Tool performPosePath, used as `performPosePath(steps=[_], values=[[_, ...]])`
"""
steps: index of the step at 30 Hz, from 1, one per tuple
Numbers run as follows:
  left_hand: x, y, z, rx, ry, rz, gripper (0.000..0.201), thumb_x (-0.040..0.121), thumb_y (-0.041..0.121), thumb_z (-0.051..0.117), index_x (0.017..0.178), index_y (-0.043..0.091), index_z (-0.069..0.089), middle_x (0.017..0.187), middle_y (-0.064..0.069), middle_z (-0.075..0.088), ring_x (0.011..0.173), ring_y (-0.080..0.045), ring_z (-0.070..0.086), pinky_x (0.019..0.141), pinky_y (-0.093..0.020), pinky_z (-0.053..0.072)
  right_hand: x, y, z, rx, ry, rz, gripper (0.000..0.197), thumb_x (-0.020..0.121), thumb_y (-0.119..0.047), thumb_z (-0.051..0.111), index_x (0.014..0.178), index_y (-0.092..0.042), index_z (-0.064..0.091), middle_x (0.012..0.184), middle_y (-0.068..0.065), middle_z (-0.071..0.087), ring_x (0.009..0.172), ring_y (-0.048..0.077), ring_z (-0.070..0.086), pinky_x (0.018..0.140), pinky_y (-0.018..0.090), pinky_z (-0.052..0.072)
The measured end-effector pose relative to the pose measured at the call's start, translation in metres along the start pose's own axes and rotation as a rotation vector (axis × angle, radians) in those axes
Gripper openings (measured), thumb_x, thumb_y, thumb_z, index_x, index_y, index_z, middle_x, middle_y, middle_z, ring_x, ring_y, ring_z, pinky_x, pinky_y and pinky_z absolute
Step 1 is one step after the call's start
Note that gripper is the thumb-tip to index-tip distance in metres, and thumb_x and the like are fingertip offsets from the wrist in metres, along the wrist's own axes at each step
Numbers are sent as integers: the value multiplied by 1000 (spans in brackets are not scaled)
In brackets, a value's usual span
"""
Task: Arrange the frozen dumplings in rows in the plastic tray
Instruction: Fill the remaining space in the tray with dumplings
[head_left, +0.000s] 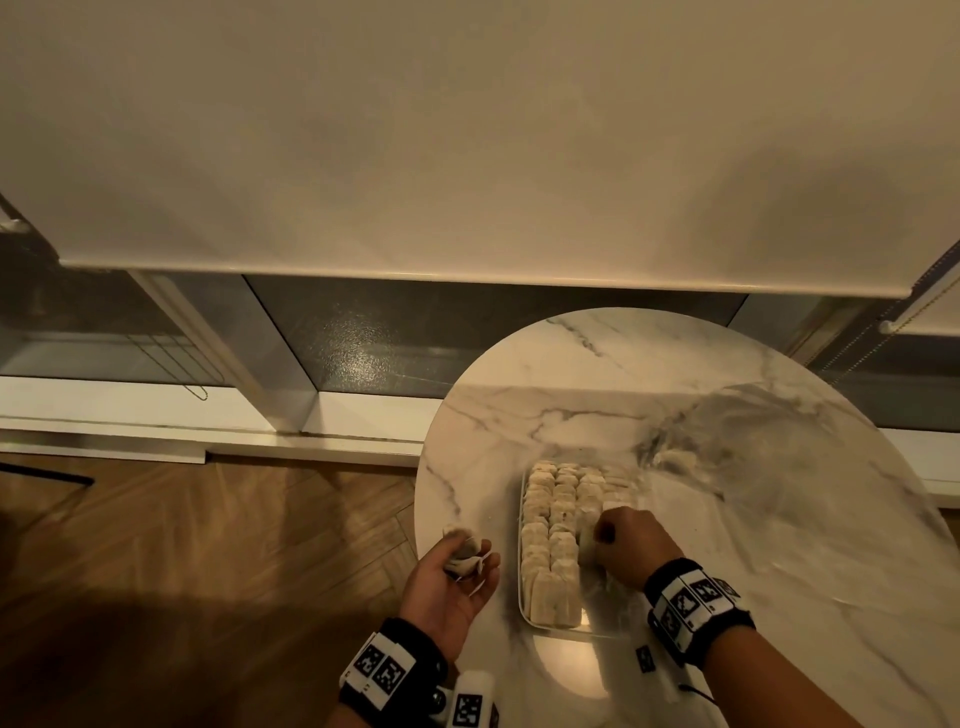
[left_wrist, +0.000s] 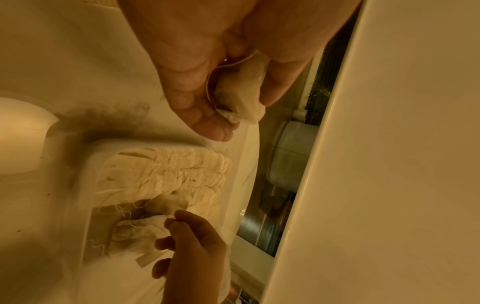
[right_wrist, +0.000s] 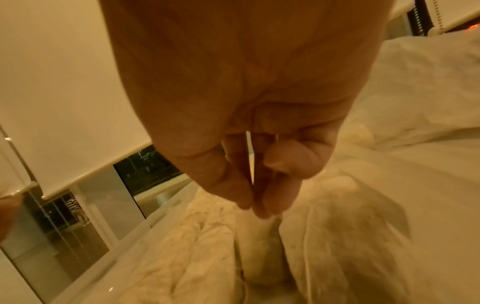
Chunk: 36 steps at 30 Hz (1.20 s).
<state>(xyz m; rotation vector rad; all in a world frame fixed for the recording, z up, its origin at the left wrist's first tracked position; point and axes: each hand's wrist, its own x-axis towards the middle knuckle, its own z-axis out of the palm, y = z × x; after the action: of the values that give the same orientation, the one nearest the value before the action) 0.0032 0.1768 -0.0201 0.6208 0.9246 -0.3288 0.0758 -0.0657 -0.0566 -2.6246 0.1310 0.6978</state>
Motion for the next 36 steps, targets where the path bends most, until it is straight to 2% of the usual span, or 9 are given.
performPosePath(steps=[6,10,14,18,21,25,30,34,36], values=[[-2,-5,5,35,-1,-9,19,83,16,69,96,5,61,89,-19,70,83,-31,66,76,-38,54,-13,-4,19,-72,-125,-26,23,87,-28,57,100,-31,75,110,-2,70,99,17,65,90,30,54],[-5,-7,9,53,-13,-12,31,68,18,73,93,5,61,88,-19,70,83,-31,65,75,-38,54,-15,-5,21,-90,-83,-43,26,90,-31,52,106,-30,74,112,-1,71,101,19,66,90,32,54],[-8,-9,12,66,-24,0,30,66,19,71,91,6,60,87,-19,70,81,-30,65,70,-37,56,-20,-3,22,-76,-38,-61,26,93,-35,52,105,-27,73,109,0,71,98,19,66,85,30,54],[-12,-11,13,76,-46,-12,26,70,20,71,88,5,62,91,-20,70,83,-30,65,68,-37,55,-30,-4,17,35,35,-112,26,91,-36,53,105,-28,73,107,-5,72,96,14,66,85,28,53],[-13,-13,16,137,-68,-1,23,81,21,67,96,4,63,96,-21,68,77,-29,66,69,-36,52,-48,-18,10,314,87,-228,19,89,-38,64,104,-31,74,97,-14,72,85,0,64,81,20,52],[-13,-21,19,266,-144,28,34,96,27,56,113,-2,63,95,-22,69,71,-27,68,69,-36,52,-68,-43,-1,548,62,-395,20,84,-44,73,99,-31,76,90,-16,72,79,6,65,75,22,54],[-20,-25,28,372,-235,9,40,98,29,52,119,-2,64,96,-21,70,75,-28,68,64,-34,54,-66,-46,-1,576,64,-370,27,79,-53,72,96,-31,75,86,-14,72,77,9,67,73,28,56],[-25,-26,31,422,-277,18,37,99,29,52,118,0,65,99,-22,70,76,-28,69,64,-33,54,-72,-46,-2,638,108,-380,3,82,-27,78,83,-25,75,77,-10,72,66,9,67,67,29,56],[-25,-26,31,427,-277,37,35,99,26,52,116,-1,66,97,-22,70,76,-29,68,64,-33,54,-74,-48,-3,652,138,-361,6,82,-20,79,78,-23,76,73,-10,72,64,8,65,62,24,54]])
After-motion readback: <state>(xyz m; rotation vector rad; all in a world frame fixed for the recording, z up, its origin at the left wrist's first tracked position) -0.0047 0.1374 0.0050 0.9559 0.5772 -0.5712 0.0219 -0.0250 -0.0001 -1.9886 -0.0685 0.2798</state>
